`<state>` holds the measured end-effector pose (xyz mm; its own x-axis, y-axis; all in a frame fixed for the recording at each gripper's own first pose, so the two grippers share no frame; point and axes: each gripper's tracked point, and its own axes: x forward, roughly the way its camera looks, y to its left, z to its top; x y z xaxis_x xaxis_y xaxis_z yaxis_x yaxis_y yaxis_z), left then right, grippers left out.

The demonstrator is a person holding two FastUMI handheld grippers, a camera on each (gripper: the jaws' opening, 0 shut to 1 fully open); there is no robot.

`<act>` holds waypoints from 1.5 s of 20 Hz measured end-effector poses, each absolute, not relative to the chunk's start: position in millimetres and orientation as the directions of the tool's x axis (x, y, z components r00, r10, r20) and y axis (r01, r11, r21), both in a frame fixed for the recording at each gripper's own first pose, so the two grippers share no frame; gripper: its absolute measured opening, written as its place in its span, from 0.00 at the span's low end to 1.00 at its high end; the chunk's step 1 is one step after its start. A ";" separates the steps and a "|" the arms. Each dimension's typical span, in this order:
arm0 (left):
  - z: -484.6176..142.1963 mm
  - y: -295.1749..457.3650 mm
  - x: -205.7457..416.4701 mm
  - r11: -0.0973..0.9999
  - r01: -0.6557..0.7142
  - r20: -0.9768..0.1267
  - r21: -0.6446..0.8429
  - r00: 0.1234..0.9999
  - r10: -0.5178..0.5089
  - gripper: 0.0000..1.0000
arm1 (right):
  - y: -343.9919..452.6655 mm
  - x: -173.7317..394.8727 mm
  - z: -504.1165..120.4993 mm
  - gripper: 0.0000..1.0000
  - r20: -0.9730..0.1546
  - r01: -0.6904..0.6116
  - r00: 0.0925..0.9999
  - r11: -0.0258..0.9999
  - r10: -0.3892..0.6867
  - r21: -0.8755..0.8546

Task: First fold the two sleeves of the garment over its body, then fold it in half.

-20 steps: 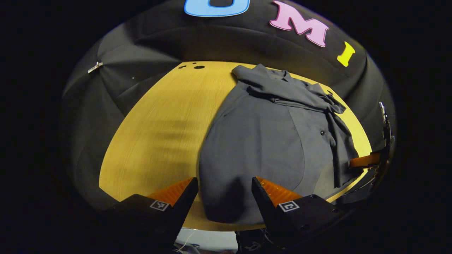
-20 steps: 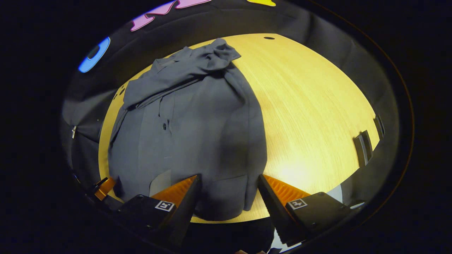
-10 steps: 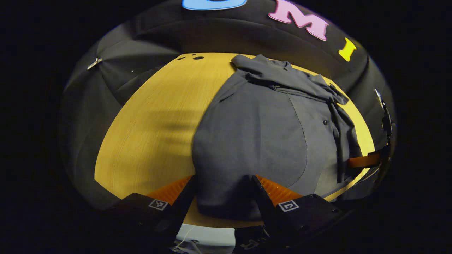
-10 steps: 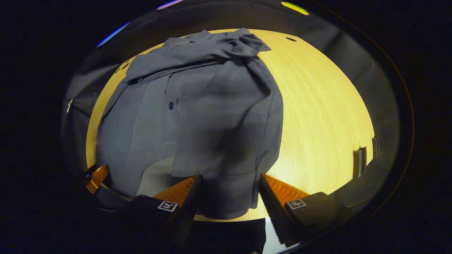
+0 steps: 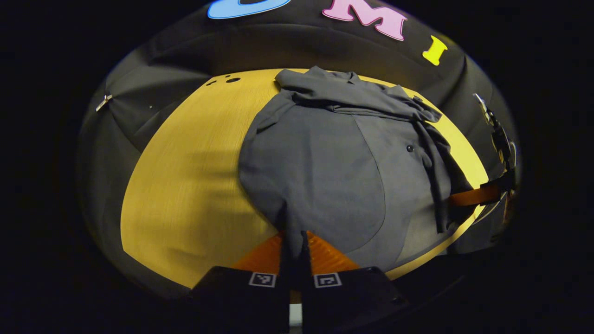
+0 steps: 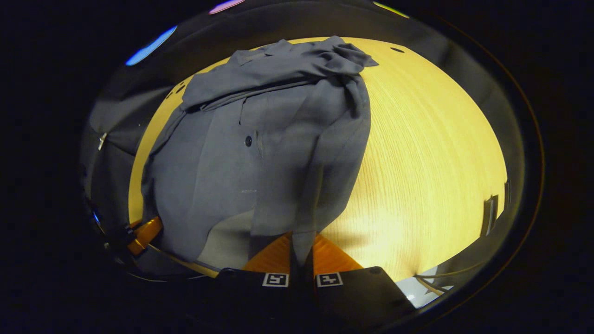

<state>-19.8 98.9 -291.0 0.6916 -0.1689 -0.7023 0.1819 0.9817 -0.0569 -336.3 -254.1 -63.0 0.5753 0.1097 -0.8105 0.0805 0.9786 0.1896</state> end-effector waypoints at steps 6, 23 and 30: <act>-265.2 89.4 -12.0 0.969 0.186 -0.655 -0.164 0.713 -0.248 0.06 | -251.7 -330.2 -37.2 0.07 -0.746 0.098 0.641 0.944 0.183 0.315; -137.3 50.6 74.6 0.922 0.304 -0.448 -0.241 0.807 -0.384 0.06 | -250.5 -249.0 74.0 0.07 -0.545 -0.011 0.811 0.937 0.212 0.348; -91.0 40.9 132.3 0.924 0.333 -0.374 -0.186 0.846 -0.380 0.06 | -264.8 -203.6 113.1 0.07 -0.475 -0.045 0.860 0.955 0.186 0.293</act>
<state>132.3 40.9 -91.0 0.8459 -0.3801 -0.3742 0.3331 0.9244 -0.1859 -203.6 -264.8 113.1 0.8598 0.1865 -0.4754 -0.0449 0.9549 0.2934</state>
